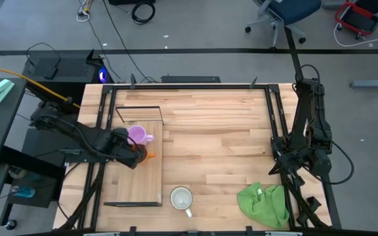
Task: Stack small to large cups/mugs on shelf
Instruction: Put the orange mug on the shelf
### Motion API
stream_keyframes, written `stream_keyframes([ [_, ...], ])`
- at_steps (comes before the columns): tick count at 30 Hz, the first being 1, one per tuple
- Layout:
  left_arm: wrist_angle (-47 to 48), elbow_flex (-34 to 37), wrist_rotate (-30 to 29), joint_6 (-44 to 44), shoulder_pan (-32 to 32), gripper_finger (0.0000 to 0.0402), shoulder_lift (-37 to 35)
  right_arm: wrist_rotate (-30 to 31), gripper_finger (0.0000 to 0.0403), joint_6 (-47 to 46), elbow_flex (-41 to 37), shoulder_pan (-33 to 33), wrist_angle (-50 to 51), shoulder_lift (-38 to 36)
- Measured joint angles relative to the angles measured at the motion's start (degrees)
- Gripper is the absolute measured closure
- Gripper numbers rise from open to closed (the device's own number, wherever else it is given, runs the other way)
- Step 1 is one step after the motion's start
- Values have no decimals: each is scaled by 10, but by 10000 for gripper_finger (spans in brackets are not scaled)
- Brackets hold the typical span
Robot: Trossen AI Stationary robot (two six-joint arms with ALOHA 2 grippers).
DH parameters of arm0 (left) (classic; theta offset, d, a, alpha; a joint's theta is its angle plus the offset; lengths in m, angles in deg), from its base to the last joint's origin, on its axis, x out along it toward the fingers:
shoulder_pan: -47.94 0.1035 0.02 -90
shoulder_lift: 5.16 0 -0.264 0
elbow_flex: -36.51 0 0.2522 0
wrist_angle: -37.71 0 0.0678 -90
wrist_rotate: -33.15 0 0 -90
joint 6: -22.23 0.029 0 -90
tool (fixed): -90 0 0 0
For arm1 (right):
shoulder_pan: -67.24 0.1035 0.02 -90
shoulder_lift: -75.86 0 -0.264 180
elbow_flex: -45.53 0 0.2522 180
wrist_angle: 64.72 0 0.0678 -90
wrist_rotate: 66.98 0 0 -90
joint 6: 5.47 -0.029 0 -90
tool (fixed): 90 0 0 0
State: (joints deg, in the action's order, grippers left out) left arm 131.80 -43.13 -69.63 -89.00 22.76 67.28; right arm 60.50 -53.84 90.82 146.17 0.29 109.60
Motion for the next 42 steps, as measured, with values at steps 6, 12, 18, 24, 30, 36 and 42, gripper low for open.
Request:
stream_keyframes([
  [6, 3, 9, 11, 41, -10, 376, -9, 0, 387, -1, 0, 0, 0, 0],
  [12, 7, 9, 9, 82, -12, 376, -18, 5, 387, -1, 0, 0, 0, 0],
  [18, -2, 22, 10, 71, -14, 376, -35, 17, 387, -15, 0, 0, -1, 0],
  [24, -48, 67, 10, 56, -14, 376, -73, 17, 387, -30, 0, 0, -1, 0],
  [30, -55, 99, 12, 54, -14, 376, -90, 17, 387, -37, 0, 0, -1, 0],
  [36, -84, 120, 40, 73, -14, 376, -97, 30, 387, -37, 0, 0, -1, 0],
  [42, -84, 121, 45, 69, -15, 376, -100, 32, 387, -38, 0, 0, -1, 0],
])
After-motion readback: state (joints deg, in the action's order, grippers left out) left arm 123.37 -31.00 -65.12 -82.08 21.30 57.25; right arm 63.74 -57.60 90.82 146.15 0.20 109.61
